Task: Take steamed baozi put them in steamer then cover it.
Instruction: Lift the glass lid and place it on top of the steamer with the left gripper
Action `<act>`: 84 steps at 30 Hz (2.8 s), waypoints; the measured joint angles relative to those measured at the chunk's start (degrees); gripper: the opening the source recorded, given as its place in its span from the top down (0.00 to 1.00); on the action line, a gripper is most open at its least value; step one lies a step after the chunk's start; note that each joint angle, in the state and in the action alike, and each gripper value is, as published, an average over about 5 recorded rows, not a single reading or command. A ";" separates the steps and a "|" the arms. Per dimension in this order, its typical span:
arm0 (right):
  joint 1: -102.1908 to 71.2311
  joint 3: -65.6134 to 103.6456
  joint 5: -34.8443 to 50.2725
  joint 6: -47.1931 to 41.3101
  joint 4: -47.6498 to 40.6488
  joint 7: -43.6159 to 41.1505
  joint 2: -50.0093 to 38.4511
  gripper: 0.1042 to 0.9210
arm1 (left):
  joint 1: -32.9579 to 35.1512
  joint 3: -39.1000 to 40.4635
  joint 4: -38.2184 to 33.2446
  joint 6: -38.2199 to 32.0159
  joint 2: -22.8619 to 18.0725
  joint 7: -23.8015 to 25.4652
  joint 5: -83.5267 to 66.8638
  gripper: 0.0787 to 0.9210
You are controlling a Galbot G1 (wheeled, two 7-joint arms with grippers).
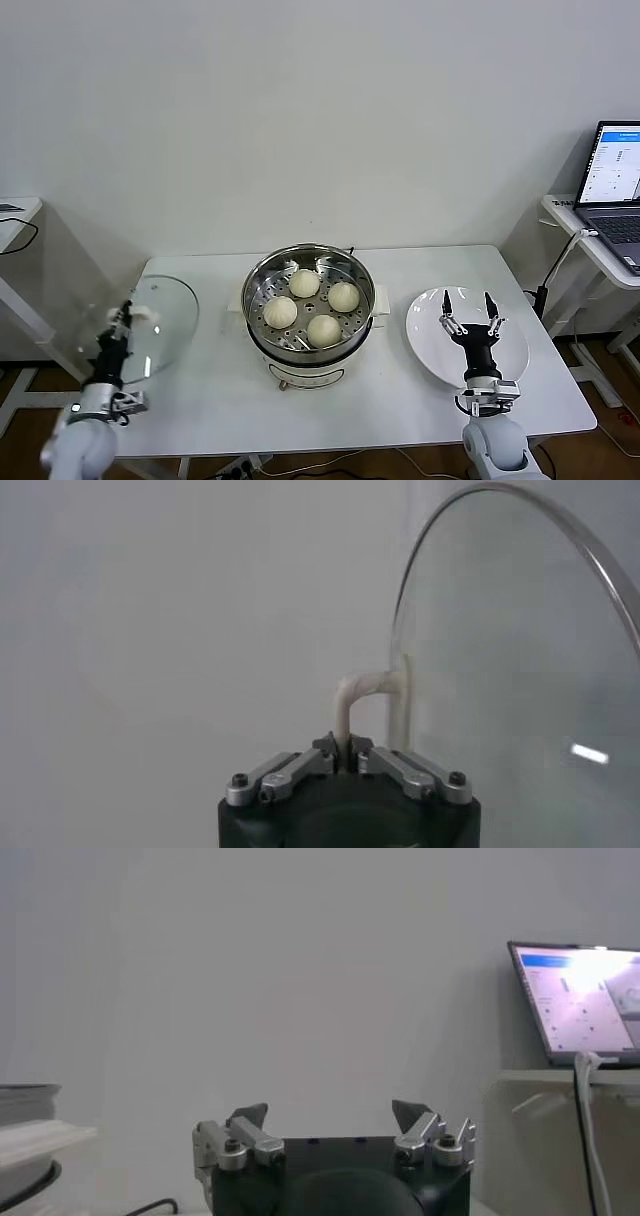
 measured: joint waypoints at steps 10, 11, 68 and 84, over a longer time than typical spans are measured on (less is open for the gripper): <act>-0.75 1.06 -0.32 -0.20 0.17 0.10 0.42 0.12 | 2.86 0.53 -18.01 2.69 2.88 3.26 -3.24 0.87; -0.83 1.20 -0.41 -0.23 0.17 0.15 0.48 0.12 | 2.83 1.61 -19.67 3.24 3.02 3.66 -3.45 0.87; -2.59 5.81 -1.76 0.96 -2.89 -0.06 1.79 0.12 | -18.04 51.15 -13.90 38.19 -6.37 22.27 11.94 0.87; -2.36 5.70 -1.89 0.96 -3.41 -0.08 2.00 0.12 | -18.80 51.72 -12.34 38.95 -7.49 24.19 14.04 0.87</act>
